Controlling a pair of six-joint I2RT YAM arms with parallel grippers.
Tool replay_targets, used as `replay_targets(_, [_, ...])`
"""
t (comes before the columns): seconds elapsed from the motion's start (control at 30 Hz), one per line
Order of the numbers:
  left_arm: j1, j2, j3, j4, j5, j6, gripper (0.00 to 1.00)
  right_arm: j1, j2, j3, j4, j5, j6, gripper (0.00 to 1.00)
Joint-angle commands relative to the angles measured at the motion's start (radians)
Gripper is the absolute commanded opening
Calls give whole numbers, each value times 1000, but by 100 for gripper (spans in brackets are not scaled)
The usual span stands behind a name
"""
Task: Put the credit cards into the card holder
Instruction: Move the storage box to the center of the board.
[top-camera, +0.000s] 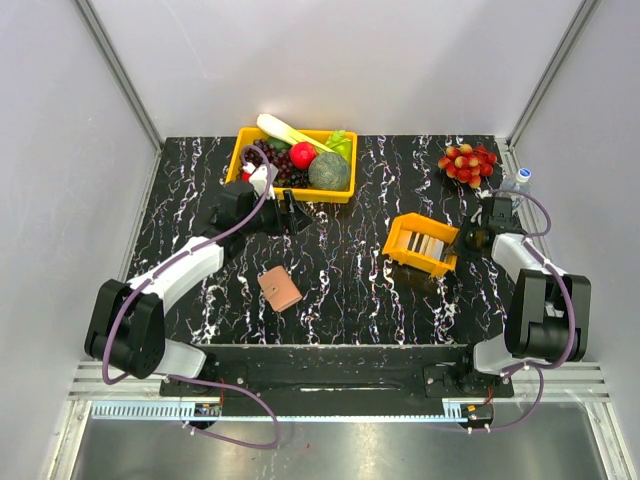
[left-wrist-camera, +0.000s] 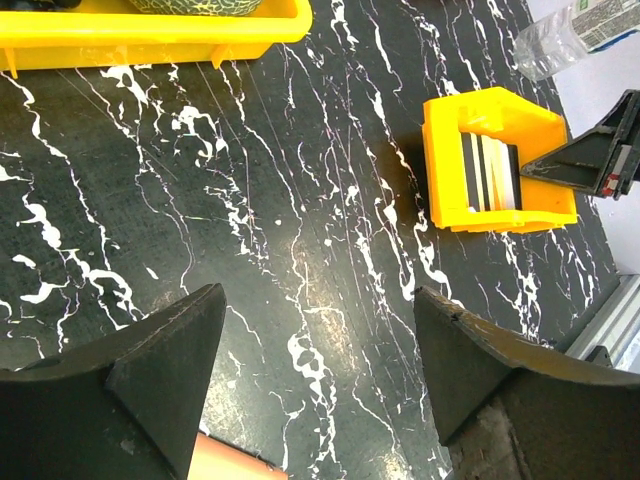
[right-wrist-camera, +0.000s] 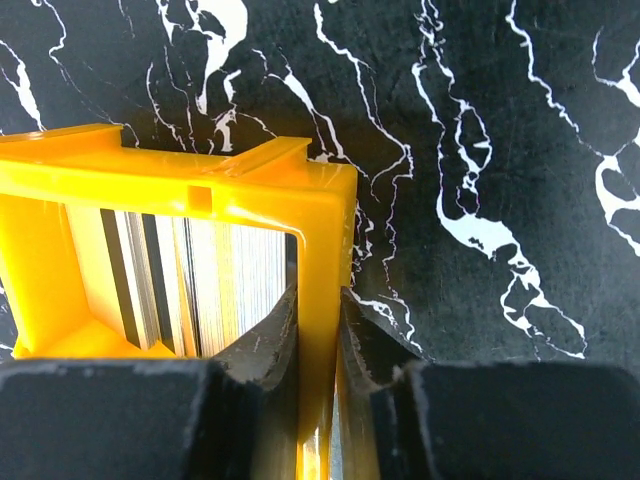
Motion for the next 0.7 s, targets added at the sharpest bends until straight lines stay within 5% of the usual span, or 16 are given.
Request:
replay_targets(0.0, [6,-50,-19,3,-29,32,80,12,-9,96,67,-104,-90,22])
replay_targets(0.37, [6,-88,-32,-74,-83,63,81,241,152,278,-73,89,-359,16])
replay_targets(0.67, [7,-160,-124,-115,-123,32,82,246,244,431,-208,-40,-616,21])
